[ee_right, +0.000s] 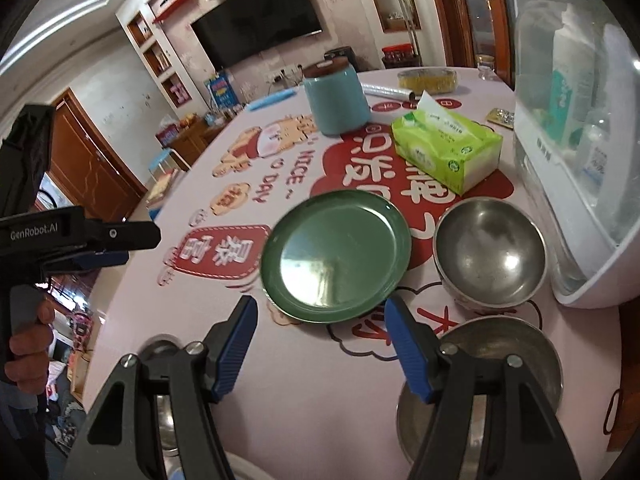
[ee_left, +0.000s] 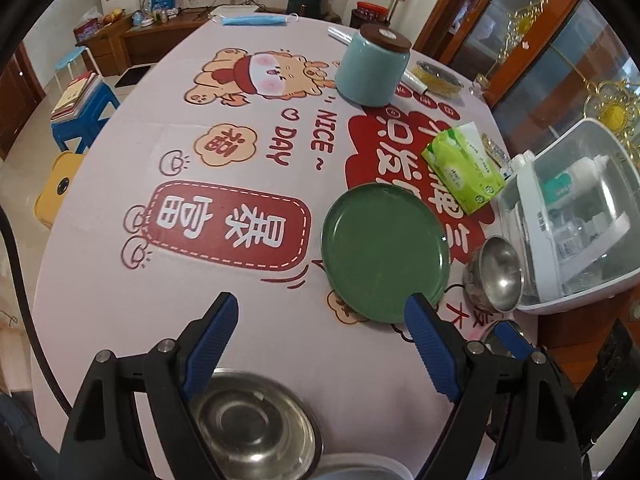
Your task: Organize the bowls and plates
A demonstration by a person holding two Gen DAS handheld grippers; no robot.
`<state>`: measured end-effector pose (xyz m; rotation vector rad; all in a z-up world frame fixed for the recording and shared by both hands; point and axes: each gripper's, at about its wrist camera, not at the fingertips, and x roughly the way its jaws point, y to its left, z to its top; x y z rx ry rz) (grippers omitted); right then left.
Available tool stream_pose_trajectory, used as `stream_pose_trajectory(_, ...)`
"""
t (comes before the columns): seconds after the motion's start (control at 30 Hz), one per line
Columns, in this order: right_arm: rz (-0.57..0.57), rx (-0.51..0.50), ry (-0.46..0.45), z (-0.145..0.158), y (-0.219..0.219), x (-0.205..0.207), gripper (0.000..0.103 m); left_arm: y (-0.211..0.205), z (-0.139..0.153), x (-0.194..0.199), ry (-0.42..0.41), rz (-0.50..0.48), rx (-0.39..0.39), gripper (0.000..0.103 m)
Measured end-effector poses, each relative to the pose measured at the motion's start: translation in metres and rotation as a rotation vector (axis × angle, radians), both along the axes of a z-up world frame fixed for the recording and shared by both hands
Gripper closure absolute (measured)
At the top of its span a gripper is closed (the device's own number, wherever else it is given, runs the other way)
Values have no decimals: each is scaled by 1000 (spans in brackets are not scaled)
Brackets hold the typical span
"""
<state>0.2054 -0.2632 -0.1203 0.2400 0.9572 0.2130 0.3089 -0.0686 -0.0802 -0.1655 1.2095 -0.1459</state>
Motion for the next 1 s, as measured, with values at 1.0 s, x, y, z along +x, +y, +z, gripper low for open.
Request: stream_pose_trajectory(1.0,-72,-178,98,-58,25,33,37,-40,-130,58,71,-197,-1,40)
